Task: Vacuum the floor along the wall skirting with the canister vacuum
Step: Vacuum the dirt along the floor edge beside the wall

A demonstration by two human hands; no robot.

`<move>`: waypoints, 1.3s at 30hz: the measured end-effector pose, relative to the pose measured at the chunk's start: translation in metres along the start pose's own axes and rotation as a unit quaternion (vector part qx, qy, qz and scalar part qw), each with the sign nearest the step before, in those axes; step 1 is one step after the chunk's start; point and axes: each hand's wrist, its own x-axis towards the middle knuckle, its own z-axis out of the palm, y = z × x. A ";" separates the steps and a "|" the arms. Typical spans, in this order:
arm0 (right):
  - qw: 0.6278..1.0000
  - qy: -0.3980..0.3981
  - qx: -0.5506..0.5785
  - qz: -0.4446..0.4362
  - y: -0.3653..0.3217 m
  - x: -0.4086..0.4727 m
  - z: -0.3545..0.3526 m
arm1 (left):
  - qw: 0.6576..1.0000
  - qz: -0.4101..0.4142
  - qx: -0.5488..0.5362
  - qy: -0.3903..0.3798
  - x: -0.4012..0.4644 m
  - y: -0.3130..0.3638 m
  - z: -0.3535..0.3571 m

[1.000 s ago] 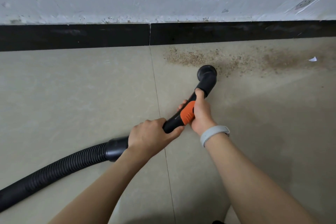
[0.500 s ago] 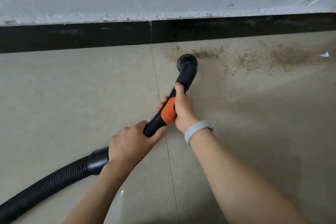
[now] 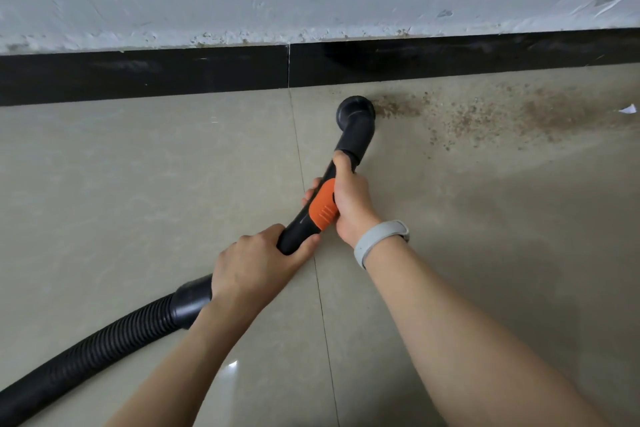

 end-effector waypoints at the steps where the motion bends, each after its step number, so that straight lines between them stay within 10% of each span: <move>1: 1.000 0.012 0.013 -0.003 -0.002 0.001 -0.008 | 1.000 0.012 0.012 -0.010 0.001 0.007 0.002; 17: 0.995 0.059 0.078 -0.029 -0.050 0.027 -0.069 | 0.993 0.093 0.045 -0.053 0.040 0.078 0.012; 39: 0.994 -0.068 -0.083 -0.007 0.005 0.017 0.058 | 0.994 -0.085 -0.030 0.055 0.014 -0.031 -0.020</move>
